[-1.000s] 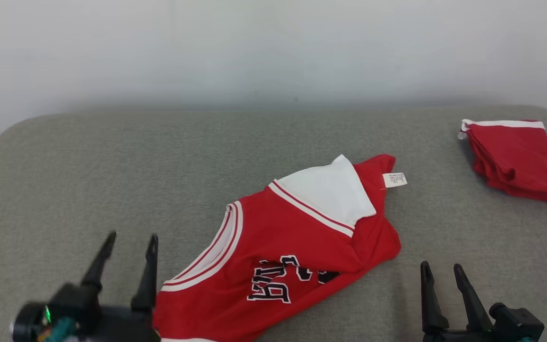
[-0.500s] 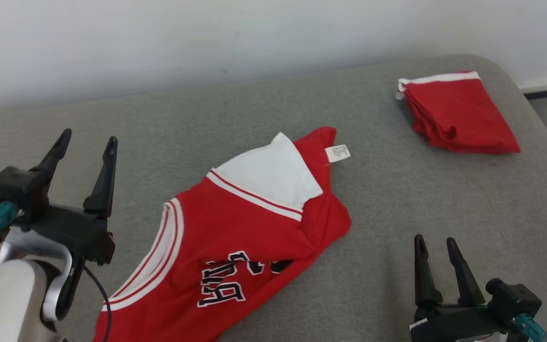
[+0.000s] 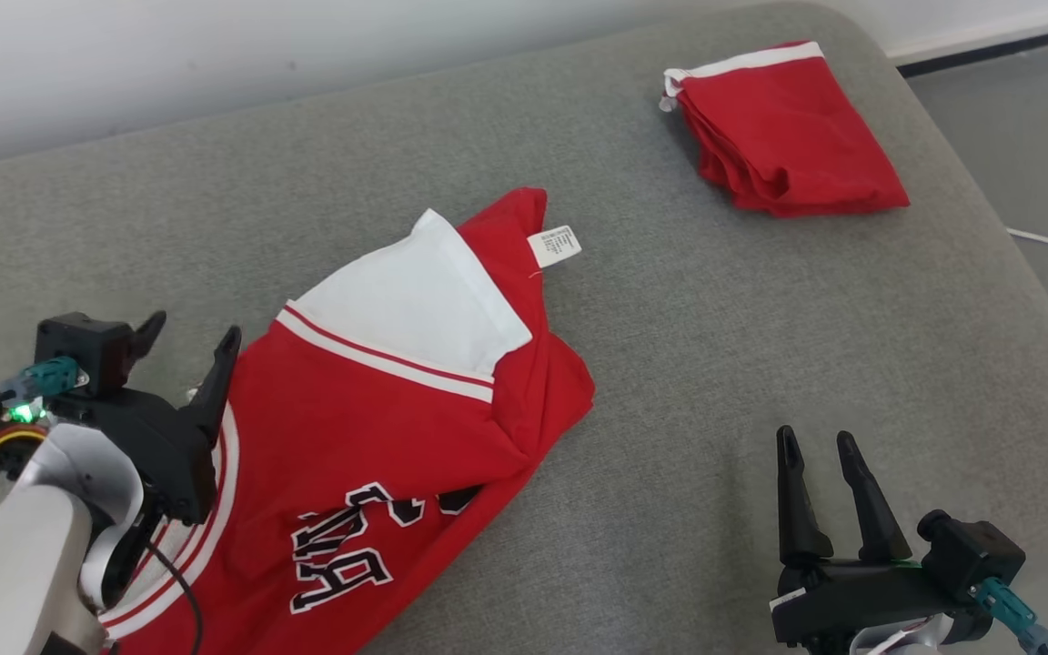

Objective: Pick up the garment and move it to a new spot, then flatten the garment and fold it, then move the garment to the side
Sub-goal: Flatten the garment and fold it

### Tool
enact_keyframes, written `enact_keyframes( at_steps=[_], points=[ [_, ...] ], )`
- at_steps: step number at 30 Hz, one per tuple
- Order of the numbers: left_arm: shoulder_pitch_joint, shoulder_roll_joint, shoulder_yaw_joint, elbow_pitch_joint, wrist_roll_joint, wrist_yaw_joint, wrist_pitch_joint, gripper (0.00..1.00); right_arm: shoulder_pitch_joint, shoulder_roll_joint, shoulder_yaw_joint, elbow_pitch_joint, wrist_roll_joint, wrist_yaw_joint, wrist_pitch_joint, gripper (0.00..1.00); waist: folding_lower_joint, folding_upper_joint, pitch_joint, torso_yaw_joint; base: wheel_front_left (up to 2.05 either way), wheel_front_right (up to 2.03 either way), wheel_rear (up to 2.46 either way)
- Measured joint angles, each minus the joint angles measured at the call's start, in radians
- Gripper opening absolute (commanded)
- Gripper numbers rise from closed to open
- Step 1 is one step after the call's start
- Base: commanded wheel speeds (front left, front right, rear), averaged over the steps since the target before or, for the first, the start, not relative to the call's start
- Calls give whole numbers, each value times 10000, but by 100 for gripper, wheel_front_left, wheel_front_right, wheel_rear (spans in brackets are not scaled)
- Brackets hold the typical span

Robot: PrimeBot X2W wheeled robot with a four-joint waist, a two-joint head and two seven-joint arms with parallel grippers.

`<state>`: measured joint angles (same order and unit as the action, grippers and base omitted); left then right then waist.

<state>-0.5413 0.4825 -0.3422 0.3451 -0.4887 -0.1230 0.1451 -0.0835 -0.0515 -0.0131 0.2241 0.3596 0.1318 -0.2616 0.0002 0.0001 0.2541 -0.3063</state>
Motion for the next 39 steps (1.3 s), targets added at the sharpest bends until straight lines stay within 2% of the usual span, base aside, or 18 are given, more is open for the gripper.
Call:
enact_keyframes(
  at_steps=[11,12,13,14,15,18,24,34,39],
  points=[
    [81,351,-807,821,-871,-63,1534,100,-84,-2,27,21,-4,0,0,100,-2,0,229,-392,0,0,0],
    [84,347,-863,853,-1066,-63,1678,95,-84,0,13,25,-8,0,0,100,-1,0,216,-397,0,0,0],
    [81,355,-928,869,-1152,-63,1778,51,-84,-2,-2,29,-13,0,0,100,-2,-1,201,-399,0,0,0],
    [66,382,-1012,872,-1150,-63,1831,12,-84,-2,-13,29,-35,0,0,100,-2,-1,192,-399,0,0,0],
    [43,410,-1080,897,-1150,-63,1879,0,-84,-2,-21,29,-36,0,0,100,-2,-1,189,-396,0,0,0],
    [-45,483,-1267,963,-1156,-84,1804,0,-84,-2,-31,6,-65,0,0,100,-3,0,182,-376,0,0,0],
    [-757,566,-899,874,-1016,8,324,0,-68,-2,-263,-54,-180,0,0,100,-2,0,120,-168,0,0,0],
    [-1375,1294,385,1457,-706,951,-1939,0,-84,-4,-313,-109,-368,0,0,100,-3,0,117,147,0,0,0],
    [-1382,1578,522,2188,-445,1152,-2836,0,-85,-2,-360,-138,-456,0,0,100,-3,-1,195,136,0,0,0]
  ],
)
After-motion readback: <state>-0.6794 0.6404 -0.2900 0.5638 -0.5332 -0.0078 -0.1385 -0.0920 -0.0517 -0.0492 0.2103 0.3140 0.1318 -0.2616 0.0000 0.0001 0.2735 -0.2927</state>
